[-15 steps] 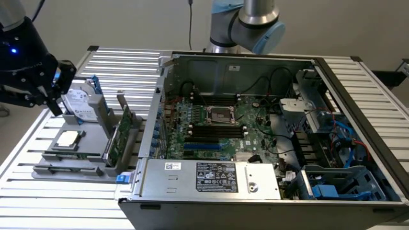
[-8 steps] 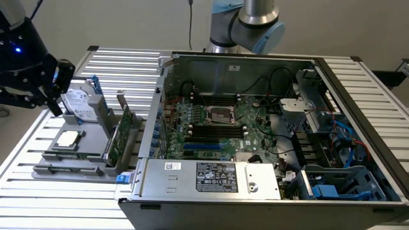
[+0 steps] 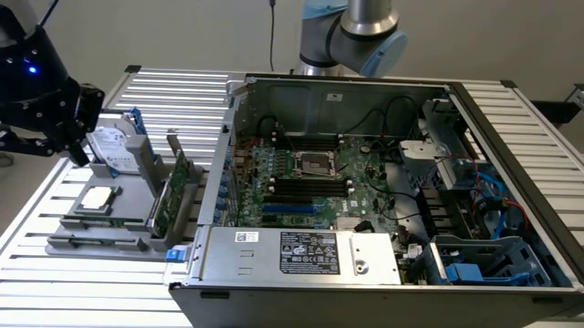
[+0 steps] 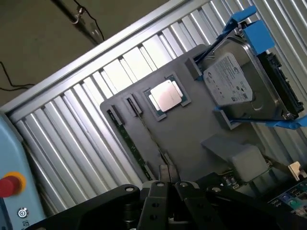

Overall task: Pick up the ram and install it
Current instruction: 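Pick up the ram and move it above insertion slot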

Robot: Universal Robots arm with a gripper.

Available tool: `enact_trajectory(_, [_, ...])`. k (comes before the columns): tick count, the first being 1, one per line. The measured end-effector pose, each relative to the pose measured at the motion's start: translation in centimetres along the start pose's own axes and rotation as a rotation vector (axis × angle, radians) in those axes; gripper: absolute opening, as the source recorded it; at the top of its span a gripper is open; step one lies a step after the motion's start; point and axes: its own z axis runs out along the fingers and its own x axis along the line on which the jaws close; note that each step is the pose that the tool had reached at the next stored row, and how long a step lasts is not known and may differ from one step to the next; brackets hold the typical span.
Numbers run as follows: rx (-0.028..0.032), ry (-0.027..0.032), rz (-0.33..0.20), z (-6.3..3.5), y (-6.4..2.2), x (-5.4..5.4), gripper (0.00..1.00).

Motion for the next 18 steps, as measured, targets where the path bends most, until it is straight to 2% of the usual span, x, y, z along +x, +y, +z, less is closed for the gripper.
enact_trajectory(18, [0.0001,0.0163,-0.328,0.32,-0.02,0.00,0.11])
